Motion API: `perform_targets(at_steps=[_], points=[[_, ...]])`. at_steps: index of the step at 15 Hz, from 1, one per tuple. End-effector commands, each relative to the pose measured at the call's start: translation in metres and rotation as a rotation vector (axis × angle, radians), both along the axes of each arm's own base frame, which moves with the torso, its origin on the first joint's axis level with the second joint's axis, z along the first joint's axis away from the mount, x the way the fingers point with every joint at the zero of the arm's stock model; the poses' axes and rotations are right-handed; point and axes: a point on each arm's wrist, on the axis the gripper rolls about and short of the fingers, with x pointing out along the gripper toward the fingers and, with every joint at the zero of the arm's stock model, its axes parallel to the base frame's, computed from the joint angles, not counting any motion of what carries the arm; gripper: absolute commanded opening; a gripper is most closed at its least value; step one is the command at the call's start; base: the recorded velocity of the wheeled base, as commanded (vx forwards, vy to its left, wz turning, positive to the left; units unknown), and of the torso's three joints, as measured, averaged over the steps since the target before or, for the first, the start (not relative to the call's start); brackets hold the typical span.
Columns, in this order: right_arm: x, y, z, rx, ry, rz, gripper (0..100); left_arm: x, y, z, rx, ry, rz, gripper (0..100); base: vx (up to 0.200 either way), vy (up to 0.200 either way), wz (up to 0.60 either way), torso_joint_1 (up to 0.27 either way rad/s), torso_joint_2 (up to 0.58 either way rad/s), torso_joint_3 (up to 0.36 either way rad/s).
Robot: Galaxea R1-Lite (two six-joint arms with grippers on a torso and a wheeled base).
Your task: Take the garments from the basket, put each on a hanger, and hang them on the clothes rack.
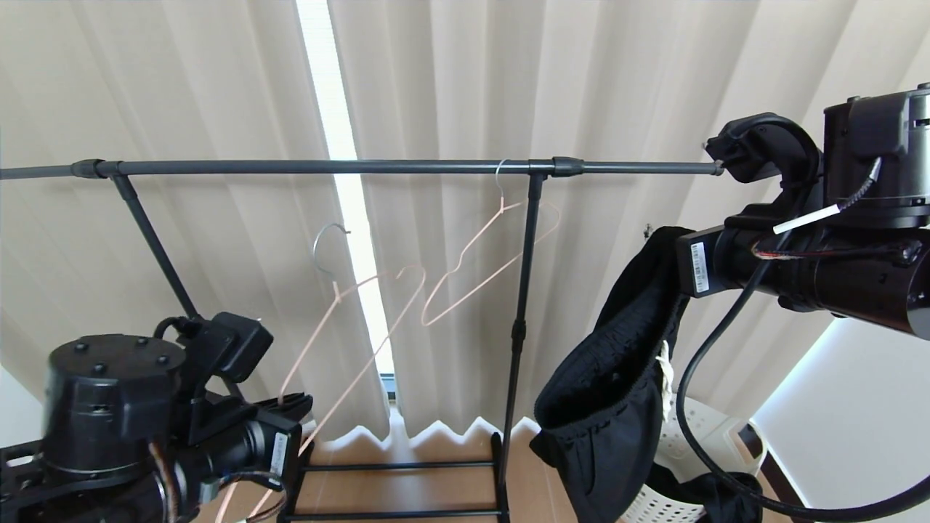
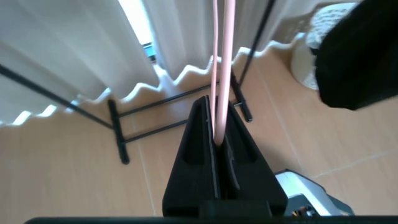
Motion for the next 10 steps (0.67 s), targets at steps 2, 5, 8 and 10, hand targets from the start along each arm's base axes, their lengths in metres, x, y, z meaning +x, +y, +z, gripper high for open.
perform_targets(at_steps=[2,5,8,10], points=[[-0.007,0.006,0.002,0.002,-0.006,0.032,0,-0.044,0.024,0.01,-0.116,-0.066,-0.138,0,0.0,0.0,0.0,0.0,0.0,0.0],[-0.014,0.011,0.001,0.001,-0.003,0.061,0,-0.072,0.041,0.004,-0.145,-0.118,-0.153,0,0.0,0.0,0.0,0.0,0.0,0.0],[-0.017,0.009,-0.002,-0.003,0.005,0.064,0,-0.078,0.047,0.003,-0.106,-0.156,-0.164,0,0.0,0.0,0.0,0.0,0.0,0.0],[-0.017,0.009,-0.005,-0.007,0.015,0.063,0,-0.082,0.045,0.005,-0.1,-0.176,-0.239,0,0.0,0.0,0.0,0.0,0.0,0.0]])
